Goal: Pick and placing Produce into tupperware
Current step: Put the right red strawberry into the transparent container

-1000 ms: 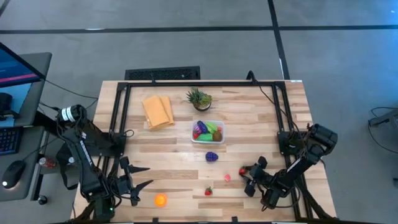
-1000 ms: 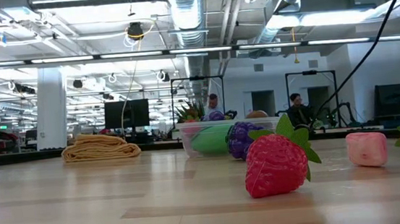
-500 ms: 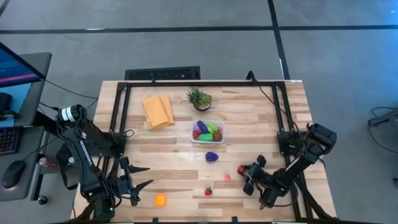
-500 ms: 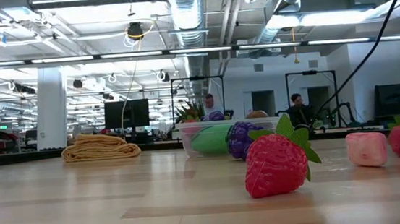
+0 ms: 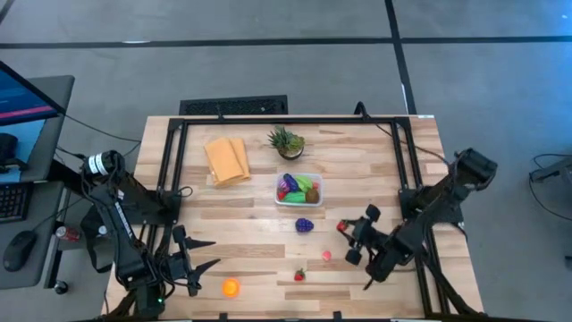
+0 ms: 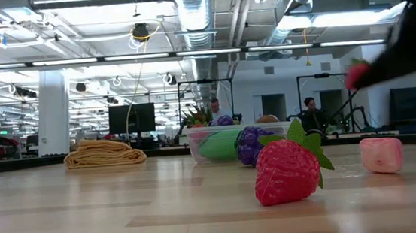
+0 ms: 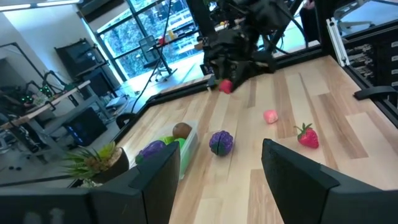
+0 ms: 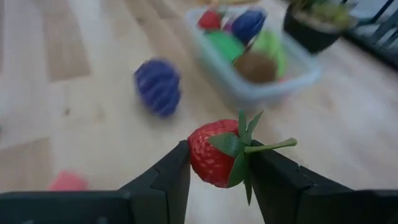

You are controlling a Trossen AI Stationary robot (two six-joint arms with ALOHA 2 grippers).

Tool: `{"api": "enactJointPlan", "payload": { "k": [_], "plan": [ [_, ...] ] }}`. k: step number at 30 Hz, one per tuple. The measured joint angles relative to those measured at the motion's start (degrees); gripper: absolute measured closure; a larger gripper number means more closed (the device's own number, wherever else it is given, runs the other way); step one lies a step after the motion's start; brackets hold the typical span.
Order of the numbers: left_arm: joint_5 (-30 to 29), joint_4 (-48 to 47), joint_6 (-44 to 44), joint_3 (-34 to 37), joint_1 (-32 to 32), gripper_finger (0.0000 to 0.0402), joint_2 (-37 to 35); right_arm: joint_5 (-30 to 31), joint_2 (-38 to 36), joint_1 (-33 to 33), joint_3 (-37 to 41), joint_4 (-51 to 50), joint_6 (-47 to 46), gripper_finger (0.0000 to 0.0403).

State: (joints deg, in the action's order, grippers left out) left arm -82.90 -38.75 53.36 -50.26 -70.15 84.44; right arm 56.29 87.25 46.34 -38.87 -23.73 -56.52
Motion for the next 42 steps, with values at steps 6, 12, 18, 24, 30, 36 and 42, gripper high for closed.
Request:
{"api": "enactJointPlan", "payload": {
  "k": [6, 12, 18, 24, 30, 36, 42],
  "plan": [
    [0.1, -0.4, 0.0, 0.0, 0.0, 0.0184, 0.0, 1.2, -6.7, -7.4, 0.0, 0.2, 14.1, 0.0263],
    [0.1, -0.4, 0.0, 0.0, 0.0, 0.0184, 0.0, 1.2, -10.0, -14.9, 0.0, 0.2, 23.2, 0.0264],
    [0.1, -0.9, 0.0, 0.0, 0.0, 0.0184, 0.0, 0.4, -10.5, -22.5, 0.0, 1.0, 28.4, 0.0256],
    [0.1, -0.9, 0.0, 0.0, 0.0, 0.0184, 0.0, -5.2, -10.1, -29.3, 0.0, 6.2, 36.5, 0.0265],
    [0.1, -0.9, 0.0, 0.0, 0.0, 0.0184, 0.0, -11.6, -10.1, -35.0, 0.0, 13.3, 44.9, 0.0261],
    [0.5, -0.9, 0.0, 0.0, 0.0, 0.0184, 0.0, -21.6, -10.1, -40.9, 0.0, 18.6, 50.2, 0.0258],
    [1.3, -1.4, 0.2, 0.0, 0.0, 0.0184, 0.0, -30.3, -6.3, -46.1, -0.1, 24.1, 54.0, 0.0265]
  ]
}}
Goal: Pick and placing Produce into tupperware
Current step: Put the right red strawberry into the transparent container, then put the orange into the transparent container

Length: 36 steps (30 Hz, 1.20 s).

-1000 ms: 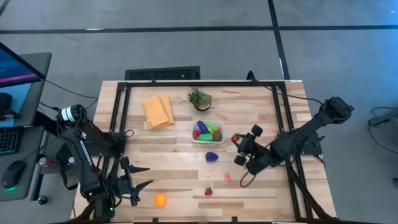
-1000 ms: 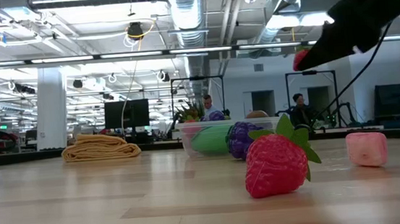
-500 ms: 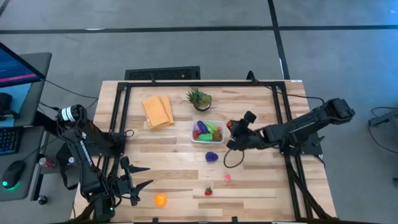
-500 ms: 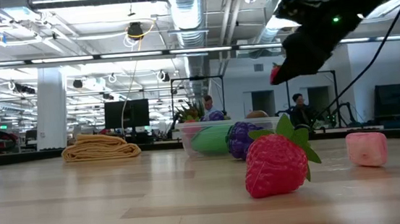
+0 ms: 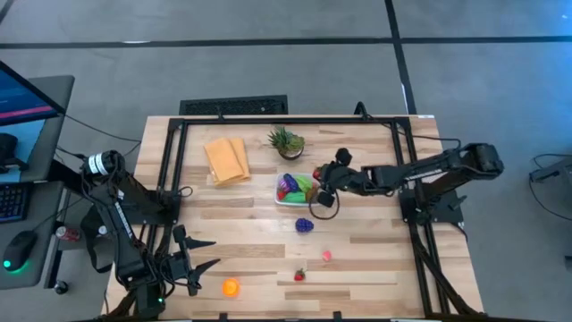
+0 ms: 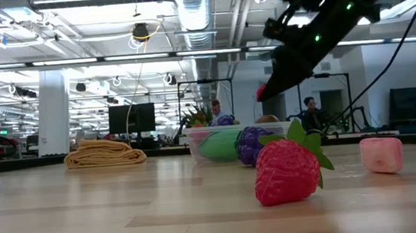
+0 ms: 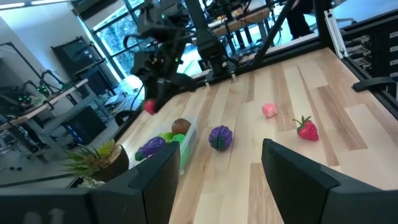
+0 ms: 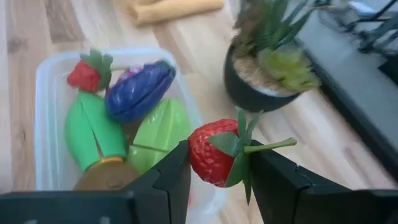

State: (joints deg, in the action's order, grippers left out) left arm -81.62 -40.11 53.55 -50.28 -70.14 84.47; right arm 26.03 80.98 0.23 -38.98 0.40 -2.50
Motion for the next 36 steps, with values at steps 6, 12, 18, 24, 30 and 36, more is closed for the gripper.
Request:
{"api": "enactJointPlan", "payload": {
  "k": [6, 12, 18, 24, 30, 36],
  "plan": [
    [0.2, -0.1, 0.3, 0.0, 0.0, 0.0184, 0.0, -5.0, 7.1, -3.3, 0.1, 6.0, 1.8, 0.0256],
    [0.2, -0.5, 0.7, 0.0, 0.0, 0.0184, 0.0, -6.8, 11.3, -4.1, 0.1, 8.4, 2.6, 0.0259],
    [0.1, -0.5, 0.9, 0.0, 0.0, 0.0184, 0.0, -7.0, 10.1, -4.1, 0.1, 7.2, 2.6, 0.0257],
    [-0.3, -0.5, 1.1, 0.0, 0.1, 0.0184, 0.0, -10.8, 8.3, -4.1, 0.1, 6.1, 2.5, 0.0226],
    [-0.4, -0.6, 1.3, 0.0, 0.1, 0.0184, 0.0, -10.9, 8.2, -4.1, 0.1, 5.4, 1.6, 0.0185],
    [-0.5, -0.5, 1.4, 0.0, 0.1, 0.0184, 0.0, -8.8, 5.8, -4.1, 0.1, 4.4, 1.8, 0.0159]
  ]
}}
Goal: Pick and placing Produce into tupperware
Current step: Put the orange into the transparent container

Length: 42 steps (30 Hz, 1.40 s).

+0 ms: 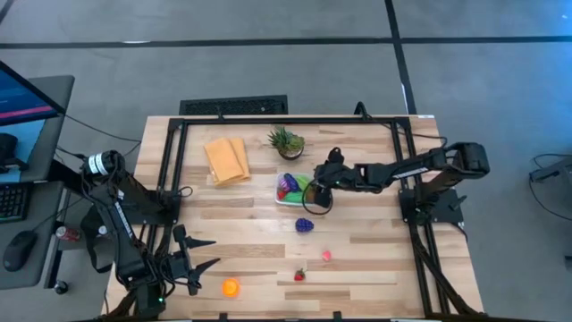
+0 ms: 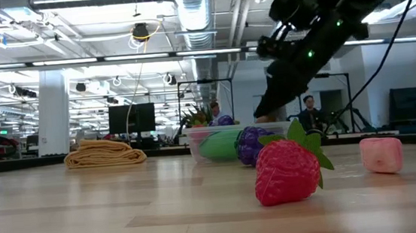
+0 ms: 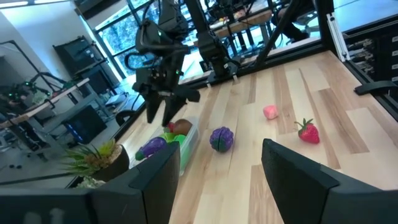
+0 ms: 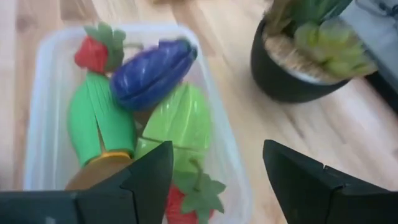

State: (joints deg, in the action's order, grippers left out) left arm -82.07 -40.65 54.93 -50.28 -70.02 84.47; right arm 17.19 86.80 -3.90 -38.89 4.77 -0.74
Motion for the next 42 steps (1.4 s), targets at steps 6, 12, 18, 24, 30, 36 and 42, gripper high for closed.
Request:
{"api": "enactJointPlan", "payload": {
  "k": [6, 12, 18, 24, 30, 36, 42],
  "plan": [
    [-0.1, -0.5, 1.2, 0.0, 0.0, 0.0184, 0.0, 0.2, -7.5, 0.8, 0.0, -1.9, 0.8, 0.0157],
    [4.8, -1.0, 3.8, 0.0, 0.7, 0.0184, 0.0, -0.7, -14.2, 5.5, 0.0, -5.5, 0.2, 0.0157],
    [10.8, 1.9, 5.5, 0.0, 1.3, 0.0184, 0.0, -0.9, -18.1, 13.6, 0.0, -11.8, -3.9, 0.0157],
    [18.2, 8.0, 5.5, 0.0, 1.2, 0.0184, 0.0, -0.8, -20.2, 23.4, 0.0, -13.1, -8.9, 0.0157],
    [22.1, 10.1, 5.5, 0.0, 2.0, 0.0184, 0.0, -0.7, -20.2, 31.9, 0.0, -10.6, -13.2, 0.0157],
    [29.3, 12.3, 5.5, 0.0, 5.2, 0.0173, 0.7, -0.3, -20.0, 39.3, 0.0, -8.4, -18.5, 0.0157],
    [36.9, 18.4, 0.9, 0.0, 8.9, 0.0157, 6.2, 7.3, -20.0, 47.0, 0.0, -7.7, -20.8, 0.0157]
  ]
}}
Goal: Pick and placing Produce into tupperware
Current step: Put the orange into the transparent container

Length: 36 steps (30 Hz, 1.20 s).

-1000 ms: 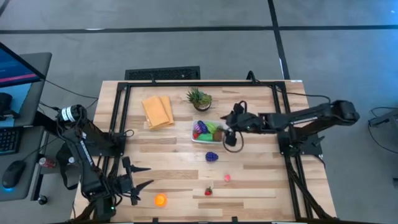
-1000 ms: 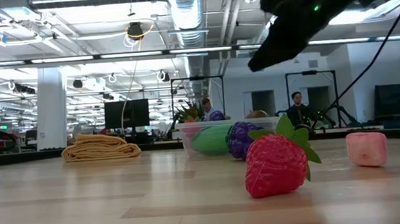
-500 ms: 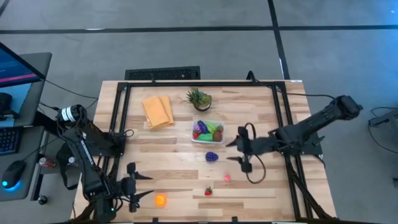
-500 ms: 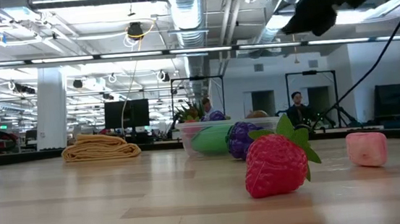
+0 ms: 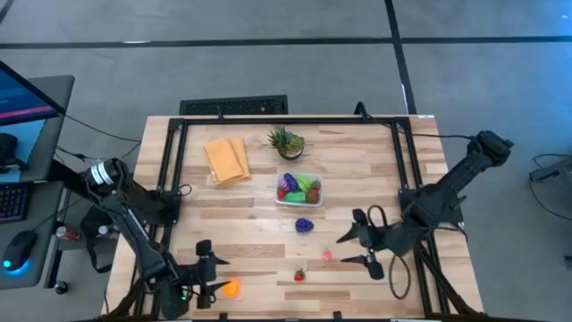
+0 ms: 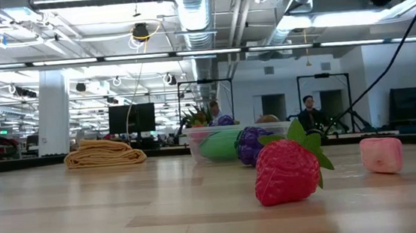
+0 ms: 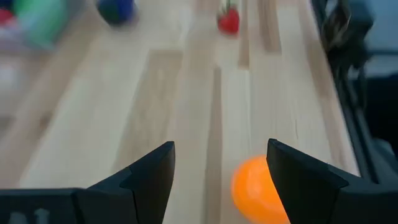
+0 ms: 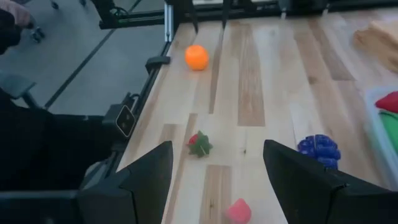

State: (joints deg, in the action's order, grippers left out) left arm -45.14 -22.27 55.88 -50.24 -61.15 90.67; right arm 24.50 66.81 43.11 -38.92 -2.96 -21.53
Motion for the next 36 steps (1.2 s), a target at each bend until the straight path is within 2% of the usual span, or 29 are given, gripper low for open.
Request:
{"api": "enactJointPlan", "payload": {
  "k": [2, 6, 10, 13, 21, 29, 36],
  "plan": [
    [2.4, 1.2, -0.2, 0.0, 0.6, 0.0155, 1.4, 3.3, 0.0, 2.5, 0.0, 0.0, -0.1, 0.0157],
    [3.0, 3.5, -0.3, 0.0, 0.8, 0.0154, 2.3, 9.0, 0.0, 6.3, 0.0, 0.6, -0.2, 0.0157],
    [3.5, 8.4, -2.5, 0.0, 0.7, 0.0154, 2.3, 11.7, 0.0, 8.3, 0.0, 0.7, -1.8, 0.0157],
    [5.1, 11.3, -3.5, 0.0, 0.9, 0.0154, 2.3, 11.8, 0.0, 9.2, 0.0, 1.0, -2.5, 0.0157],
    [5.7, 11.7, -3.2, 0.0, 0.9, 0.0154, 2.6, 13.3, 0.0, 10.2, 0.0, 1.5, -2.2, 0.0157],
    [8.4, 11.7, -1.6, 0.0, 1.6, 0.0154, 8.0, 13.3, 0.0, 10.2, 0.0, 1.6, -1.3, 0.0157],
    [8.9, 13.0, -0.7, 0.0, 1.8, 0.0154, 8.9, 13.3, 0.0, 9.9, 0.0, 2.2, -0.5, 0.0157]
  ]
}}
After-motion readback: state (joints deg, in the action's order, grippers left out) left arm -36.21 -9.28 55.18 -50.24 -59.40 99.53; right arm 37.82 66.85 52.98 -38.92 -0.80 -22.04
